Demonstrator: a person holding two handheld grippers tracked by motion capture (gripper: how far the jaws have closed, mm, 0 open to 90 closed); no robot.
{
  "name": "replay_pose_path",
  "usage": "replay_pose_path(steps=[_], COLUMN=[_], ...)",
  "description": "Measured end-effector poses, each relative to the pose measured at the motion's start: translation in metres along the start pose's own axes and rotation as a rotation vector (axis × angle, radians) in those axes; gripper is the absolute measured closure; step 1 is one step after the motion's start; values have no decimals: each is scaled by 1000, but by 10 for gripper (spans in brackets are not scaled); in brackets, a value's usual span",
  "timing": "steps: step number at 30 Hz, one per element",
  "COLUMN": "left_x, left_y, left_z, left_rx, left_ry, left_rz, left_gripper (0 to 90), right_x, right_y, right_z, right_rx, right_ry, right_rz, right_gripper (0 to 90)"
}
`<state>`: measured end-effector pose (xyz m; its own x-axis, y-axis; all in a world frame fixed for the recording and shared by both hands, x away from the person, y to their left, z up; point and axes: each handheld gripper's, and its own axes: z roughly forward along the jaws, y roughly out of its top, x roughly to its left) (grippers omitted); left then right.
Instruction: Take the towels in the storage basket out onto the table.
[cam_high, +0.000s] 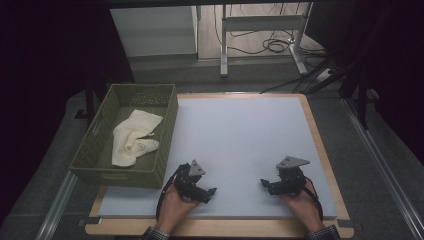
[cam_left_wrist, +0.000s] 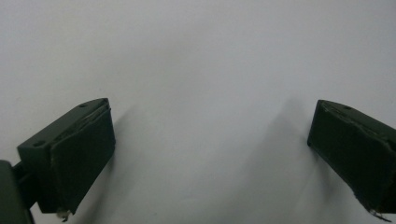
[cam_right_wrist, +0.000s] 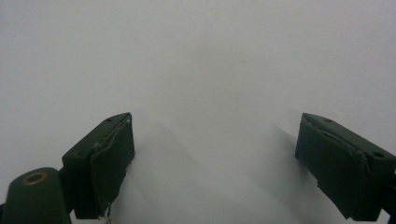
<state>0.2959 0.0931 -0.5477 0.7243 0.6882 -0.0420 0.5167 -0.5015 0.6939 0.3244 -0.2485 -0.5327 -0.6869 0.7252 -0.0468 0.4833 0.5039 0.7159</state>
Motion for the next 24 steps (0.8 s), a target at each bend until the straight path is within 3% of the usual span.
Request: replay_pose_path(steps=[14, 24], left_x=[1, 0], left_y=[4, 31], left_z=[-2, -14], left_rx=[5, -20], left_ry=[-3, -43], left_rz=[-10, 9], left_gripper=[23, 23], right_x=[0, 0], right_y=[0, 0], right_z=[0, 0], right_rx=[0, 0], right_ry=[0, 0], right_rz=[0, 0], right_gripper=[120, 120])
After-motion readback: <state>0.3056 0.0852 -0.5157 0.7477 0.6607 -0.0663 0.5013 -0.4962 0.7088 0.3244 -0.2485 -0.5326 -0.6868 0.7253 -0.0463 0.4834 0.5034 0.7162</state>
